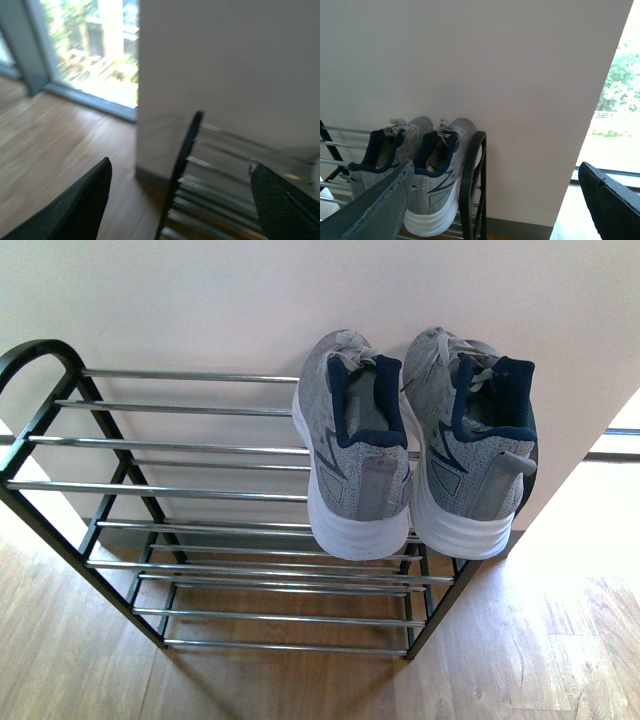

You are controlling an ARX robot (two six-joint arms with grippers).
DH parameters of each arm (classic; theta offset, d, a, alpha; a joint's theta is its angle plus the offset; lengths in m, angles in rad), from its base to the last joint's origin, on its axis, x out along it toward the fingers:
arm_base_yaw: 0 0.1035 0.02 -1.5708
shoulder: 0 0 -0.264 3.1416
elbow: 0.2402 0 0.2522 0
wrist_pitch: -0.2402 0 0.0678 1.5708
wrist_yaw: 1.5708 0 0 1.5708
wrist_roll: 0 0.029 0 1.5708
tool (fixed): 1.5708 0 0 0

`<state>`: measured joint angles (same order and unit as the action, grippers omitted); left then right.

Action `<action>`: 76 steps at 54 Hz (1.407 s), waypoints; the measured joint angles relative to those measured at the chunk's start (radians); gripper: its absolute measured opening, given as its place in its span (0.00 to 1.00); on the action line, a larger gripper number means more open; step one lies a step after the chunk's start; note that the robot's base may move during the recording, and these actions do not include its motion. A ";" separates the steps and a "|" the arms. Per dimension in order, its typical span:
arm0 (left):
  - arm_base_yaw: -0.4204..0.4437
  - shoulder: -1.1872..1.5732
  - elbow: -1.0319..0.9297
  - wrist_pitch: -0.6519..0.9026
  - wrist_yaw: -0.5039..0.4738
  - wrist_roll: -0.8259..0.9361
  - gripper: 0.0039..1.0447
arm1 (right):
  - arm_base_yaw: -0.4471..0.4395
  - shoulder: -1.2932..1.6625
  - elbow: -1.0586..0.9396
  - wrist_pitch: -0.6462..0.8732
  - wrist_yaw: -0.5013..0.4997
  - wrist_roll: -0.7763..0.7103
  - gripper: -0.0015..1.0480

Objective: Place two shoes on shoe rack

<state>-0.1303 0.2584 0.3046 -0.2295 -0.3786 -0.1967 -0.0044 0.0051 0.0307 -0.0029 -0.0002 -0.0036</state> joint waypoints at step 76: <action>0.126 -0.242 -0.290 0.225 0.377 0.186 0.01 | 0.000 -0.001 0.000 0.000 0.000 0.000 0.91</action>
<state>-0.0044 0.0166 0.0143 -0.0040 -0.0017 -0.0105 -0.0044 0.0040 0.0307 -0.0029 0.0002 -0.0032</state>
